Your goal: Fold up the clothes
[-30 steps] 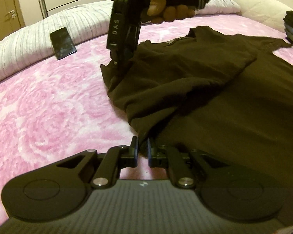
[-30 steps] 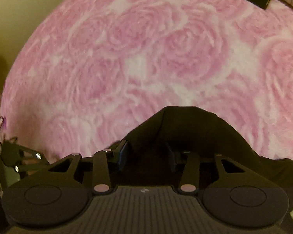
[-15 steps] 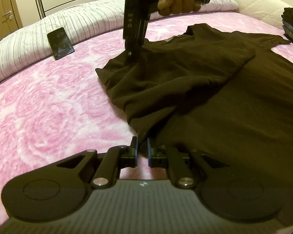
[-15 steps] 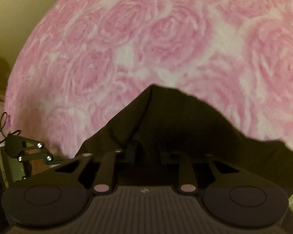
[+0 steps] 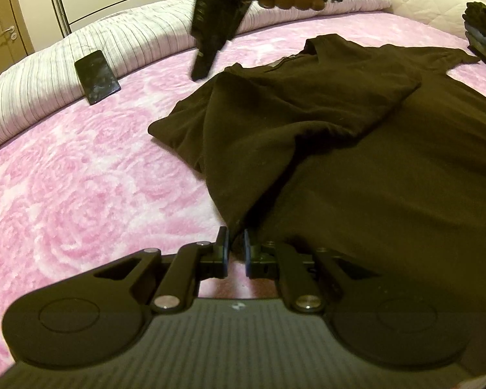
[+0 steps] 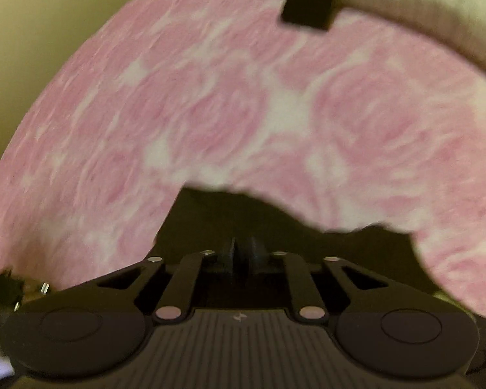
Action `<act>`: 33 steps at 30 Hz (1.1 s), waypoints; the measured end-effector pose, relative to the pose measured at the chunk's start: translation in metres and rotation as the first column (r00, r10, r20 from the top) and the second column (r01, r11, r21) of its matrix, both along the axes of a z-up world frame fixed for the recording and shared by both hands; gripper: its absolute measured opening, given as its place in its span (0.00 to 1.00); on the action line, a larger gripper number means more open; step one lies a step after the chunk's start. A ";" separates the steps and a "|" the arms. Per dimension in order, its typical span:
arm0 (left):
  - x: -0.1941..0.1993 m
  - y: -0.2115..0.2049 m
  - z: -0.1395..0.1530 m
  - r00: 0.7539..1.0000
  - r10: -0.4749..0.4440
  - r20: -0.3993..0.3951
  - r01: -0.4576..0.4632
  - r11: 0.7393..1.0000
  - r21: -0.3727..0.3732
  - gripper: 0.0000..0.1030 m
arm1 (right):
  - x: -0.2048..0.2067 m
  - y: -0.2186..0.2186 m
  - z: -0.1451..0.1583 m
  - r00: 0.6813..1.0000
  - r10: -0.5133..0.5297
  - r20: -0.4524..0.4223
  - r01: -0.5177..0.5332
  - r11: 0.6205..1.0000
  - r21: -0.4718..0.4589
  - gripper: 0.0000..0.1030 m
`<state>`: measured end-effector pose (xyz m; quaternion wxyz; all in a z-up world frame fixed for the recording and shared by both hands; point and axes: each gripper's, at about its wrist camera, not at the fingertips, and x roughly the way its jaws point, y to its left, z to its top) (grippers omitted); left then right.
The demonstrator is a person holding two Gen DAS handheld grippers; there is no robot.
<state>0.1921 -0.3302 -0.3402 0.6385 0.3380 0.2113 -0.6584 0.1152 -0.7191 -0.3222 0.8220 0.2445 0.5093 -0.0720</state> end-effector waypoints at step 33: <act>-0.039 -0.030 0.003 0.920 -0.233 0.316 0.176 0.964 0.200 0.12 | -0.252 0.130 -0.007 0.726 -0.679 0.109 0.686 0.703 -0.188 0.57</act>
